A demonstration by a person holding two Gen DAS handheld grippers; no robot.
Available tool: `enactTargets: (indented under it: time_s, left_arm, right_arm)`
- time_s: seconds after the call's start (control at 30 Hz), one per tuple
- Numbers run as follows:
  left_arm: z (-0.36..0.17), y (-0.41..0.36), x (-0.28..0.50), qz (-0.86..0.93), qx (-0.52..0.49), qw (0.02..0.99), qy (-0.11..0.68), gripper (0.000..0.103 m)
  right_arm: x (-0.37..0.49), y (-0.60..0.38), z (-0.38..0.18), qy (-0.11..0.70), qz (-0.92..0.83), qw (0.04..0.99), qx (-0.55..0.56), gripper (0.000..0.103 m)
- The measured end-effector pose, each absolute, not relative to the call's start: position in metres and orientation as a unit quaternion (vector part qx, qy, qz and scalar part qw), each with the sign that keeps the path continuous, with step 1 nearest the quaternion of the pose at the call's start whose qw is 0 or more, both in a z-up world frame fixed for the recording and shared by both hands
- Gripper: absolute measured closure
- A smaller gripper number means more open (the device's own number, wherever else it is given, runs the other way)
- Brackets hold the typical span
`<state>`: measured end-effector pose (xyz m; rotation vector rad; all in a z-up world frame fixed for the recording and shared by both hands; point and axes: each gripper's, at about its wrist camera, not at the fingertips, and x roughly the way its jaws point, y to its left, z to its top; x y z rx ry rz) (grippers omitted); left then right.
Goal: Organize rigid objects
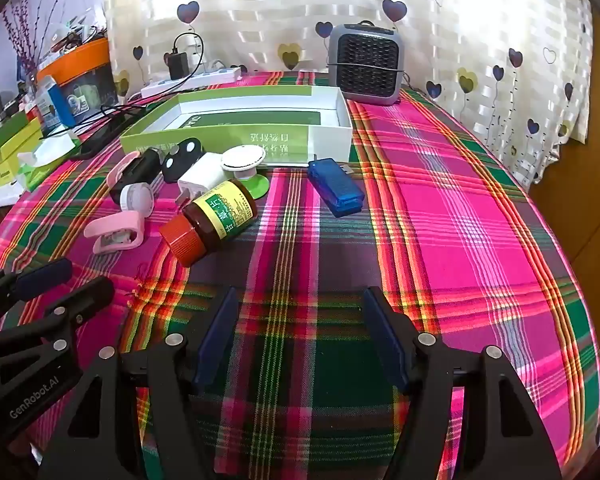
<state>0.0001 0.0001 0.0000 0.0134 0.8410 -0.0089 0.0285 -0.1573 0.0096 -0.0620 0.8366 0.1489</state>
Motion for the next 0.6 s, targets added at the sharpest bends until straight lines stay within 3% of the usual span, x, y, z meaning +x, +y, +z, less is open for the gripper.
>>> enactTargets:
  time_s: [0.6]
  left_arm:
    - [0.0001,-0.0001,-0.0001,-0.003,0.009,0.914,0.405,0.053]
  right_arm:
    - [0.0281,-0.1577,0.0099,0.405,0.072,0.911,-0.03,0.038]
